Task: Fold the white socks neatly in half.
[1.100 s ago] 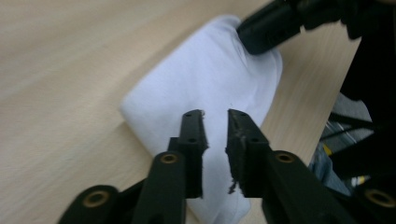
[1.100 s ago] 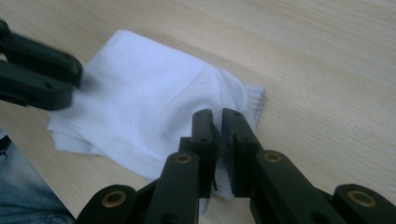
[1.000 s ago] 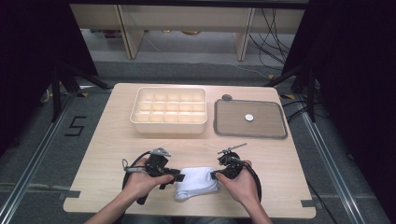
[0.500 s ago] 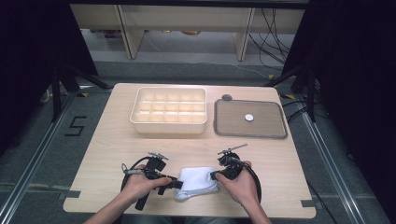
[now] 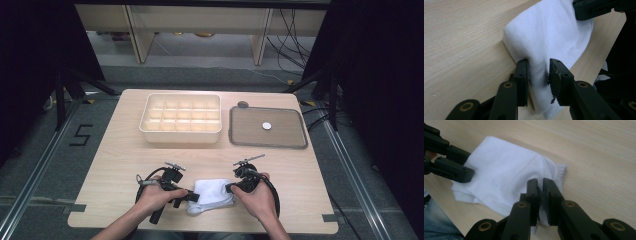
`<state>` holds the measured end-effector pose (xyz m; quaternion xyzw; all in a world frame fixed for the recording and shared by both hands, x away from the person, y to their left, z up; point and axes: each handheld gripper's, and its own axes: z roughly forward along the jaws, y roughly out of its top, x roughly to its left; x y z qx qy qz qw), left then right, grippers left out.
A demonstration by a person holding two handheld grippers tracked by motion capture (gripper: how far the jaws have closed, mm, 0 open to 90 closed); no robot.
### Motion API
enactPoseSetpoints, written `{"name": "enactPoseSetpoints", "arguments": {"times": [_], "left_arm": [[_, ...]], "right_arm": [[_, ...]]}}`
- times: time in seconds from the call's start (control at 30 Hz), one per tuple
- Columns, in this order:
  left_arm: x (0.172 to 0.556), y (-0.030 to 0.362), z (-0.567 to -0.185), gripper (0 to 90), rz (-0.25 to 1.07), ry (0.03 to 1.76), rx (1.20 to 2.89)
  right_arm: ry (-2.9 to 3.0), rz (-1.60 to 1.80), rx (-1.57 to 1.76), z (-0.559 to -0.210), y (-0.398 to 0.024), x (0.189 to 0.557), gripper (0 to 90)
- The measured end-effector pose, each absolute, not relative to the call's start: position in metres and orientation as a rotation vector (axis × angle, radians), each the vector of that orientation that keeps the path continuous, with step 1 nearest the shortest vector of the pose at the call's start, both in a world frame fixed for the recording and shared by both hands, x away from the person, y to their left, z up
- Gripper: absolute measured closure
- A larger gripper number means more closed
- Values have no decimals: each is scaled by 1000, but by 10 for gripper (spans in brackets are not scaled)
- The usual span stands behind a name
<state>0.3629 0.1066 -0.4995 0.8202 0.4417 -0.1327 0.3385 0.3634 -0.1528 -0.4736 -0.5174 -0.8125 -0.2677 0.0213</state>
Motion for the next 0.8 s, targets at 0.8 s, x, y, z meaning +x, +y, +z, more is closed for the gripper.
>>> {"name": "enactPoseSetpoints", "arguments": {"times": [0.8], "left_arm": [[372, 112, -481, 833, -351, 1105, 2058]], "right_arm": [[-2519, -829, -1605, -474, -150, 363, 838]]}}
